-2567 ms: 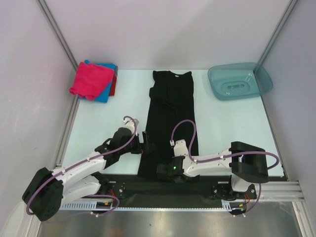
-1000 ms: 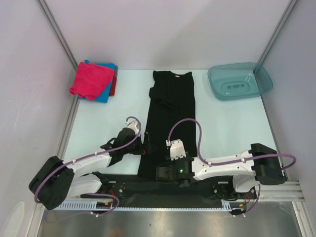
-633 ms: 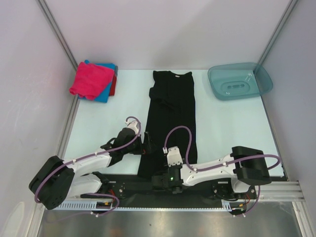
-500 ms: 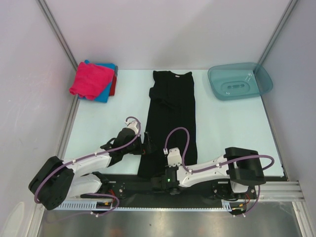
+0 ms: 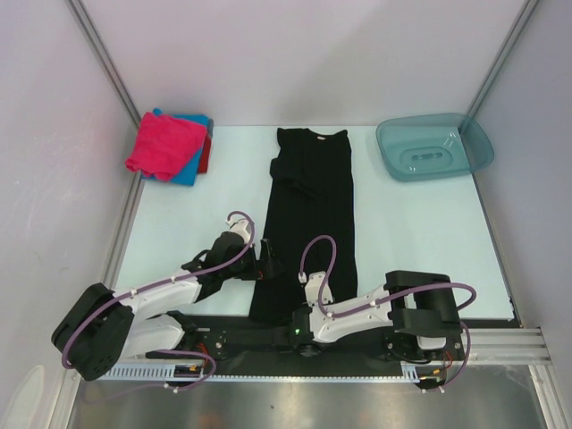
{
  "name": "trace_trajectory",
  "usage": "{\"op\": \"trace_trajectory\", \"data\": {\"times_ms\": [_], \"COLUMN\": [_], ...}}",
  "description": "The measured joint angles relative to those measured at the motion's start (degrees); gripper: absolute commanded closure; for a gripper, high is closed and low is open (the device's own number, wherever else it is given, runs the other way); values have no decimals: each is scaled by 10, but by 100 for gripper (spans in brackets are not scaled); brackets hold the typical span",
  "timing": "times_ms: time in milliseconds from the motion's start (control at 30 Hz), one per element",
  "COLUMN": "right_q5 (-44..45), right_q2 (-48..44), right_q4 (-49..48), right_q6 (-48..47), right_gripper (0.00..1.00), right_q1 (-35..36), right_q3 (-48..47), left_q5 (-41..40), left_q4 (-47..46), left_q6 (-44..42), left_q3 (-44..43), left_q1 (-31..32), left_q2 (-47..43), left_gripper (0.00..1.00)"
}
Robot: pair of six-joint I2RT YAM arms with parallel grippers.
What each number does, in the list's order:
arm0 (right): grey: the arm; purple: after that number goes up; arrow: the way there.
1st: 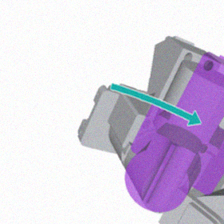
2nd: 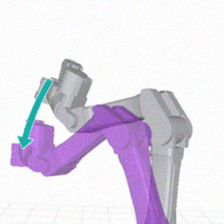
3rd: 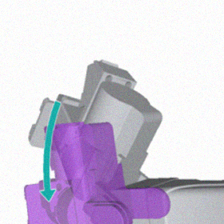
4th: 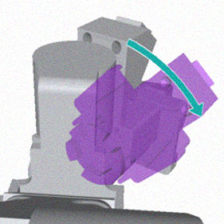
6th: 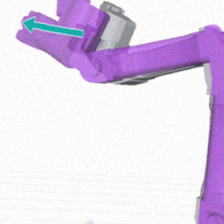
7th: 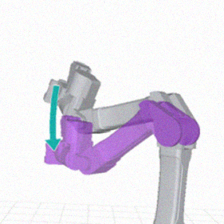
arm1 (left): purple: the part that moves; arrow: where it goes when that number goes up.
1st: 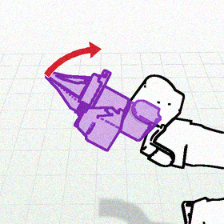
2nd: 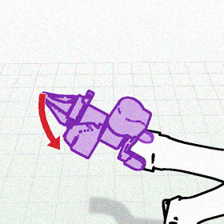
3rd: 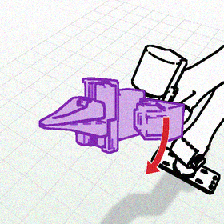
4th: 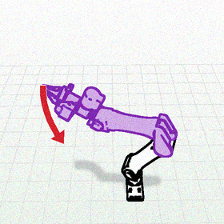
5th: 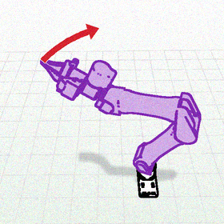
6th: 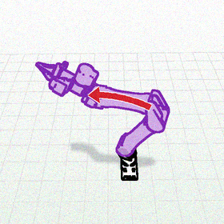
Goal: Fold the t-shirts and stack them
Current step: Fold the tshirt
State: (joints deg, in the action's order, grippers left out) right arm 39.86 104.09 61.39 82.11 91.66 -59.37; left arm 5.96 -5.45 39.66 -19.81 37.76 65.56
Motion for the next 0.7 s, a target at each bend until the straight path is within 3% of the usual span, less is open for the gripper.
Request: {"op": "trace_trajectory", "data": {"times_ms": [133, 700], "right_q5": [2, 35], "right_q2": [-2, -90], "right_q4": [3, 40], "right_q6": [9, 2], "right_gripper": [100, 100], "right_q1": [1, 16], "right_q3": [2, -14], "left_q5": [0, 0], "left_q4": [0, -5], "left_q6": [0, 4], "left_q3": [0, 2], "left_q1": [0, 0], "left_q2": [0, 0], "left_gripper": [0, 0]}}
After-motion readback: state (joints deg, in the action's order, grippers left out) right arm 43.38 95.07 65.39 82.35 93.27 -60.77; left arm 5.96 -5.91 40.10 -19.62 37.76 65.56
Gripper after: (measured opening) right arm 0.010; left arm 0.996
